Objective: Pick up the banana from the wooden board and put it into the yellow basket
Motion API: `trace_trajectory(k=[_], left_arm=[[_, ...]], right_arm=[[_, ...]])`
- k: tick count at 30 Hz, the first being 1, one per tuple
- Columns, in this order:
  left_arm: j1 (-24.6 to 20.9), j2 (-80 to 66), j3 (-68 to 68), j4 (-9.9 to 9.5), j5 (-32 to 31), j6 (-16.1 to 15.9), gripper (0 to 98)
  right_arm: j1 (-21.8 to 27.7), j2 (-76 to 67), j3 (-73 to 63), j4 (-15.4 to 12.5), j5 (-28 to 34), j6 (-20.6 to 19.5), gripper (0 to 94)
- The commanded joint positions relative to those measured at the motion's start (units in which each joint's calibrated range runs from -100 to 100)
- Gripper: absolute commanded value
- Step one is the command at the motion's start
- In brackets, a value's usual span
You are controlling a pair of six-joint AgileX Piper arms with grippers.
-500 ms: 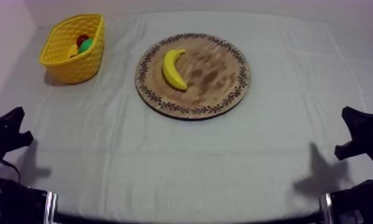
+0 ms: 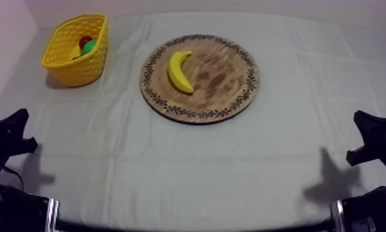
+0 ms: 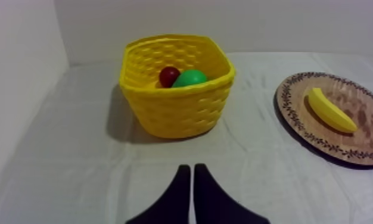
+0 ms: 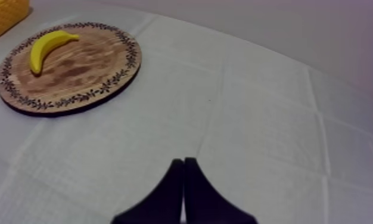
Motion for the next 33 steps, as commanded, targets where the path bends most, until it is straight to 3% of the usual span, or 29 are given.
trace_trajectory(k=[1,13,27,33], left_arm=[[0.0,0.0,-0.2,-0.03,0.1,-0.1,0.0],[0.0,6.1,-7.0,-1.85,0.7,2.0,0.0],[-0.1,32.7,-38.0,-2.01,6.1,3.0,0.0],[-0.1,44.3,-54.2,-2.24,12.6,2.1,0.0]], right_arm=[[0.0,0.0,0.0,0.0,0.0,0.0,0.3],[0.0,0.0,0.0,0.0,0.0,0.0,0.3],[0.0,0.0,0.0,0.0,0.0,0.0,0.3],[0.0,0.0,0.0,0.0,0.0,0.0,0.3]])
